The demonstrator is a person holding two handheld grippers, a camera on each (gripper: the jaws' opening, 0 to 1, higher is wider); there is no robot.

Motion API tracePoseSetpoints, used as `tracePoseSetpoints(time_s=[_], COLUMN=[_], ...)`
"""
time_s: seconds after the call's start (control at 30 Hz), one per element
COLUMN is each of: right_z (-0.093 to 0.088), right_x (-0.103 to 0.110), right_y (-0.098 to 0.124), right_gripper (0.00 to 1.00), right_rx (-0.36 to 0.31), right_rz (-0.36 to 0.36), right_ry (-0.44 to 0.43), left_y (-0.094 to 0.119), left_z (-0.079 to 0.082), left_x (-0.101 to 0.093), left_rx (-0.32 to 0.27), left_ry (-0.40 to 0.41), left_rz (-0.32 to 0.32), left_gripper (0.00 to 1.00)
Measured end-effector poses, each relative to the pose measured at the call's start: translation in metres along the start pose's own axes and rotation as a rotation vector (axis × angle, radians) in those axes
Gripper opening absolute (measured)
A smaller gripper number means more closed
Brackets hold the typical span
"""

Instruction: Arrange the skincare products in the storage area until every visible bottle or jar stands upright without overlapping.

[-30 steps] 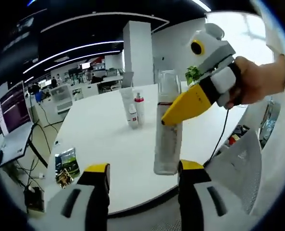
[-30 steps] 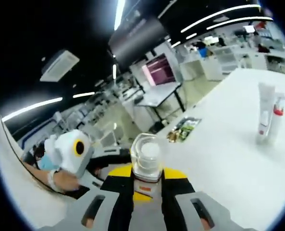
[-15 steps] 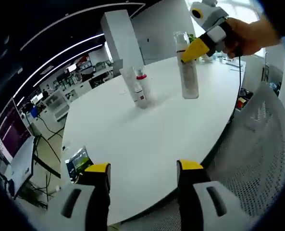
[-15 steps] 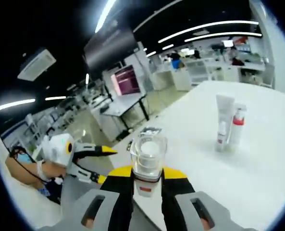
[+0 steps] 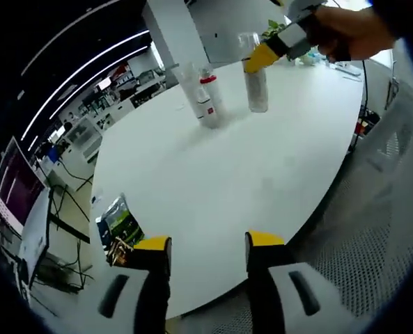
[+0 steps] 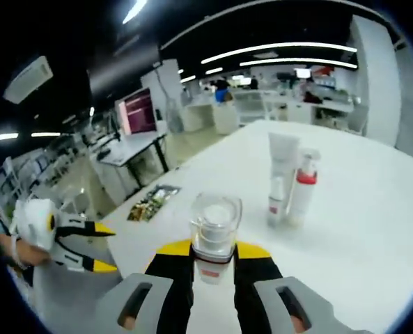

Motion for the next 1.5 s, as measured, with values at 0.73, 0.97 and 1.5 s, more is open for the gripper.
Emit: tracePoseSetpoints(time_s=[0.73,0.97,1.5], right_z=[-0.023,-0.033,-0.033], right_x=[-0.084,-0.106,-0.104], right_y=[-0.092,-0.101,-0.096], right_gripper=[0.16,0.16,0.16], right_rx=[0.182,0.220,0.099], right_rz=[-0.256,-0.310,-0.402], right_ry=[0.053,0.056,-0.038], left_y=[0.000,0.000,0.000], left_z=[-0.004,-0.006,-0.007], left_x=[-0.003,0.000,0.000], left_rx=[0.007,0.015,0.019], left_ry=[0.064,0.073,0.071], left_rz=[-0.045,-0.038,-0.033], left_gripper=[0.23,0.18,0.12])
Point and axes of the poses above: the point that each gripper's makers call its tool centre point, and the gripper's own axes: y roughly backward along the fingers, x roughly to its left, z roughly out of its top, the point moved 3 cm from there along y, roughly backward along the fingers, and after that the axes turned 11 degrees about y, right-handed, at the moved point
